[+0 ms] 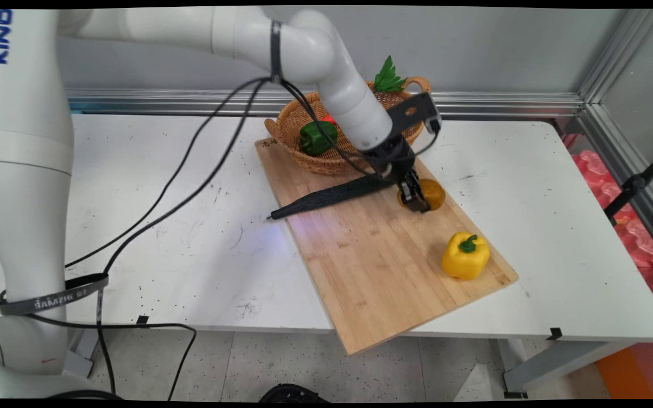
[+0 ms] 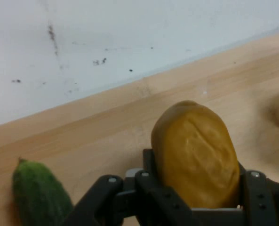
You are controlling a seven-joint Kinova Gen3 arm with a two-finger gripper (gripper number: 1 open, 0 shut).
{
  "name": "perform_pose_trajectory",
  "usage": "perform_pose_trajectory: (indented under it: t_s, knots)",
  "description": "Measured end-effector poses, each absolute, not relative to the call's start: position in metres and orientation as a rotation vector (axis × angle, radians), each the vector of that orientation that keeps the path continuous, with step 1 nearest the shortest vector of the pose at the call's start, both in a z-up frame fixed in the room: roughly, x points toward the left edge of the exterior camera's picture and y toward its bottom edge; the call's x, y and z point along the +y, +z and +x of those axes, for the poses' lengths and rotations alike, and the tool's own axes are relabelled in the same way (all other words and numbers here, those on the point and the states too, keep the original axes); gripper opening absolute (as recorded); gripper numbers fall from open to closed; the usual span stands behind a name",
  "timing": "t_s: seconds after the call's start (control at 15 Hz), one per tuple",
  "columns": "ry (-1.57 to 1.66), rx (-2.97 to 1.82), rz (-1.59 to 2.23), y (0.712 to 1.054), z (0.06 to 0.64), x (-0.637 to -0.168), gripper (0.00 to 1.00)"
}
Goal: Place the picked object in the vegetable basket
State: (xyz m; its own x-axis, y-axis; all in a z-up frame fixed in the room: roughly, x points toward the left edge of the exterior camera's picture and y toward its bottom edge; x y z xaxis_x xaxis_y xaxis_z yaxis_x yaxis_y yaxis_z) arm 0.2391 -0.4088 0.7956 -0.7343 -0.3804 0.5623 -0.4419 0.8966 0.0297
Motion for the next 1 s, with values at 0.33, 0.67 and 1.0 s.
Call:
perform_pose_trajectory:
  t_s: [0.33,0.67,1.0]
  knots:
    - [0.167,-2.45,0.66,0.846,0.264,-0.401,0.0]
    - [0.226,-2.394,0.796,0.895,0.303,-0.397,0.0]
    - [0.298,-2.324,0.963,0.927,0.343,-0.409,0.0]
